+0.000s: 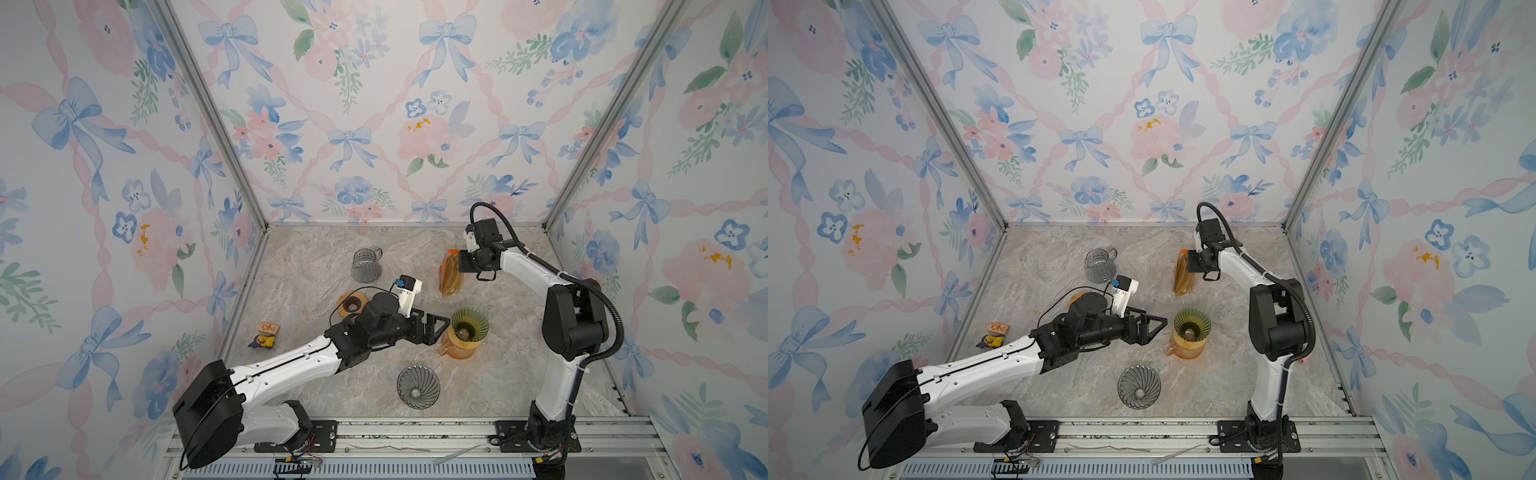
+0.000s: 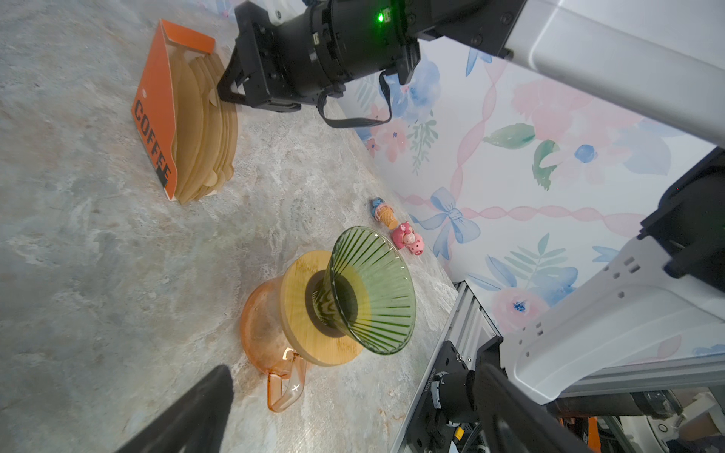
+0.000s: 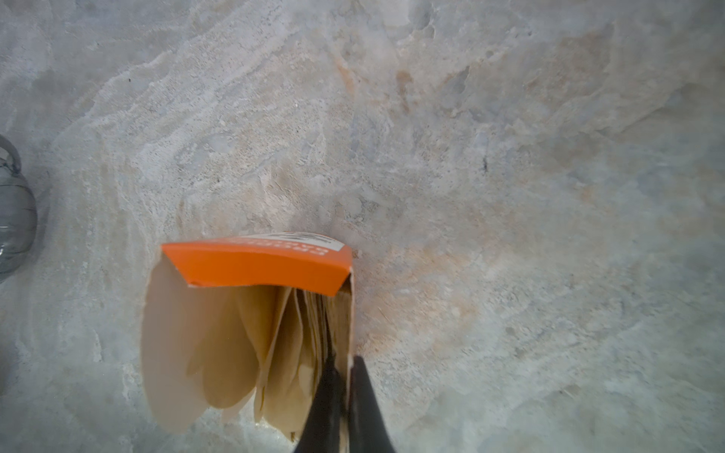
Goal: Place the coffee filter in the dripper
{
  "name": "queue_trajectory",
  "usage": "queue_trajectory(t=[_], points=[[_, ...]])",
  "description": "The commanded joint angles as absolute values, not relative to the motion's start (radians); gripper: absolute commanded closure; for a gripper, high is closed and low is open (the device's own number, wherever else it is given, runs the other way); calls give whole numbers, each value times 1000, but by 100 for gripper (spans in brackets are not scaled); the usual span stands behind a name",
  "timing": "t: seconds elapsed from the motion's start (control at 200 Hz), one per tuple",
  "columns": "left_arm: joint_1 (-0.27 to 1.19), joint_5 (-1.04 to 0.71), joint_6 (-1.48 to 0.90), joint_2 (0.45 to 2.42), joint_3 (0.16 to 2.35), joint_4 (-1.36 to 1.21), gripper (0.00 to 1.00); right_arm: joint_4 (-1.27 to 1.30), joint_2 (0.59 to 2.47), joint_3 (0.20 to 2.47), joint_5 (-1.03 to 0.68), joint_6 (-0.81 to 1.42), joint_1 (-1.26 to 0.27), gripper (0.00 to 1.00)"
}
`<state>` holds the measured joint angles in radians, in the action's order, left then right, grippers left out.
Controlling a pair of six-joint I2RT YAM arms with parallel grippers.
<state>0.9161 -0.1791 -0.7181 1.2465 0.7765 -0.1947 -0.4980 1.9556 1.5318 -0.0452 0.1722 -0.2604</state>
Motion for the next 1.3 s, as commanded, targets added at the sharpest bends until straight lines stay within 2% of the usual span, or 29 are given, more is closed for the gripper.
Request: queue_trajectory(t=[0.0, 0.18, 0.53, 0.69, 0.895, 1.295], points=[[918, -171, -723, 1232, 755, -216, 2, -532, 1911, 1514, -22, 169, -280, 90], [918, -170, -723, 1230, 747, -219, 2, -533, 1901, 1513, -29, 182, -286, 81], [919, -159, -723, 1205, 742, -219, 2, -550, 1821, 1487, -18, 183, -289, 76], [918, -160, -719, 1198, 708, -219, 2, -545, 1786, 1487, -72, 158, -295, 77], [919, -161, -718, 1197, 706, -218, 2, -610, 1844, 1573, -160, 97, -305, 80], [918, -153, -716, 1193, 706, -212, 2, -656, 1947, 1681, -149, 74, -308, 85]])
